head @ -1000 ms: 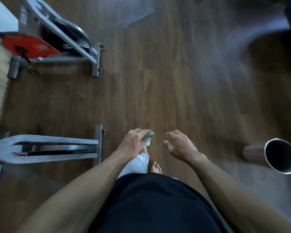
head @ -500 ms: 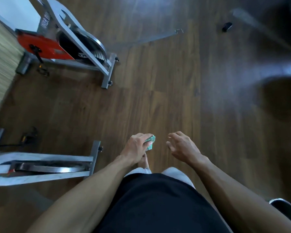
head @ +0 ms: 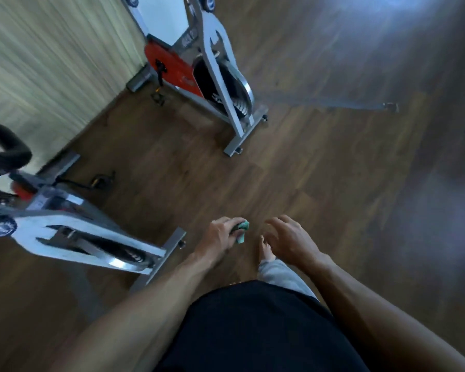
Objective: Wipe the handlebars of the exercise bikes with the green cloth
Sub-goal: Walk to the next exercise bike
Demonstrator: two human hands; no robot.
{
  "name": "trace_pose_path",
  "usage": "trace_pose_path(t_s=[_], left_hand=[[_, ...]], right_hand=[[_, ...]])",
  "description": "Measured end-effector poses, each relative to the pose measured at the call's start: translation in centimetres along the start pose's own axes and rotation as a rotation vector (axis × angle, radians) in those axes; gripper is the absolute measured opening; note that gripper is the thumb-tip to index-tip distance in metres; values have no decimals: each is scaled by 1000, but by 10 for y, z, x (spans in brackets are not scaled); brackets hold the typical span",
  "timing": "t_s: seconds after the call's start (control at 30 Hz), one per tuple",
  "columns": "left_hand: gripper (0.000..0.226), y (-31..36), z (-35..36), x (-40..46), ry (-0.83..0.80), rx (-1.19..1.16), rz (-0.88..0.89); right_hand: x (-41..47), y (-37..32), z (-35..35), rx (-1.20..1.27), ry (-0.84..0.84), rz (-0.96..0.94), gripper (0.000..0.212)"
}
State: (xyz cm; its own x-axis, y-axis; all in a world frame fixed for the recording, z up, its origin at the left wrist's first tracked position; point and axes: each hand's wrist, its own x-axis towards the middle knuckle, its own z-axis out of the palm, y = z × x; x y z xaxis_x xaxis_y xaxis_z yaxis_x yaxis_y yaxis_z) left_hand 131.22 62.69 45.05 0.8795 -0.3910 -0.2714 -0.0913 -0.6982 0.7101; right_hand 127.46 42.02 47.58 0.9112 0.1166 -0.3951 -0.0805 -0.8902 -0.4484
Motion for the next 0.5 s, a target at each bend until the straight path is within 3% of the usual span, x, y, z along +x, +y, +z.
trace_pose_path(t_s=[0.2, 0.5], left_hand=[[30, 16, -24, 50, 235, -72, -152], [33, 2, -60, 96, 471, -166, -389]], right_hand=[[92, 4, -62, -52, -103, -162, 34], [211, -35, -98, -199, -259, -374, 24]])
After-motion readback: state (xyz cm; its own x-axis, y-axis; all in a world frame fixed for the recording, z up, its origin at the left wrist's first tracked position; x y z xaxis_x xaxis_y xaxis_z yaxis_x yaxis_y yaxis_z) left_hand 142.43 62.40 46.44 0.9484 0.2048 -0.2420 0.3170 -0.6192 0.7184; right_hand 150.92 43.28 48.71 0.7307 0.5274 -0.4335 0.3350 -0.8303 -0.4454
